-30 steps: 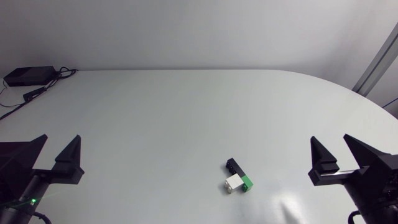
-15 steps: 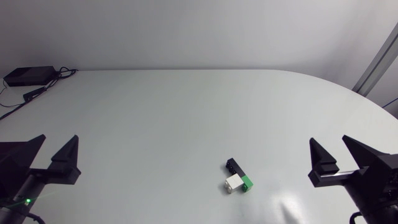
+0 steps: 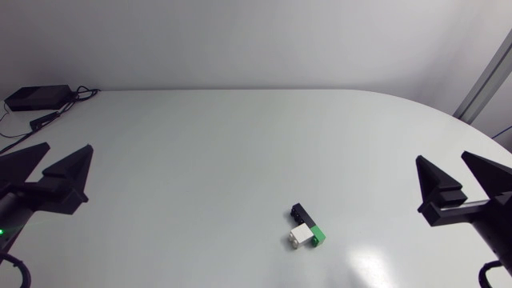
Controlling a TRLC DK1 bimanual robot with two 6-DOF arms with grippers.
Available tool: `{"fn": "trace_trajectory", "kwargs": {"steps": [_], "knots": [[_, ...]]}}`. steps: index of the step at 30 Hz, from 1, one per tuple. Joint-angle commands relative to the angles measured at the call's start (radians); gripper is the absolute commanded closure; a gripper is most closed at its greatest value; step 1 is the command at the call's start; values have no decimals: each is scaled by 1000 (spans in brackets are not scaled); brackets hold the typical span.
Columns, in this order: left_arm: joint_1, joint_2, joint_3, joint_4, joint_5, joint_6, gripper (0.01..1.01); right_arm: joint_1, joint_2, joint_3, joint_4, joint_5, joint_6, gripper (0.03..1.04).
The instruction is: Separate the duplo bricks
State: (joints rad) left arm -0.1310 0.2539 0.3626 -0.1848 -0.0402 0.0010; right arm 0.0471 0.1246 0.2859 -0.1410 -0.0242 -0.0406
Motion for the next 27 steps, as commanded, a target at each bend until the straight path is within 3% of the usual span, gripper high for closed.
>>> {"fn": "trace_trajectory", "kwargs": {"steps": [1, 5, 11, 15, 18, 27], "knots": [[-38, 84, 65, -8, -1, -42, 77, 8, 52, 44, -20, -5, 16, 66], [-85, 300, 180, -42, -1, -41, 75, 8, 158, 87, -20, -5, 16, 66], [-165, 702, 401, -191, 2, -15, 75, 2, 351, 153, -31, -5, 18, 66], [-256, 926, 515, -262, 0, -2, 75, 4, 356, 147, -32, -6, 16, 66], [-311, 1082, 624, -328, 2, 120, 75, 2, 348, 137, -35, -6, 16, 66], [-501, 1461, 881, -525, 26, 188, 54, -13, 317, 88, -35, -8, 13, 66]]}}
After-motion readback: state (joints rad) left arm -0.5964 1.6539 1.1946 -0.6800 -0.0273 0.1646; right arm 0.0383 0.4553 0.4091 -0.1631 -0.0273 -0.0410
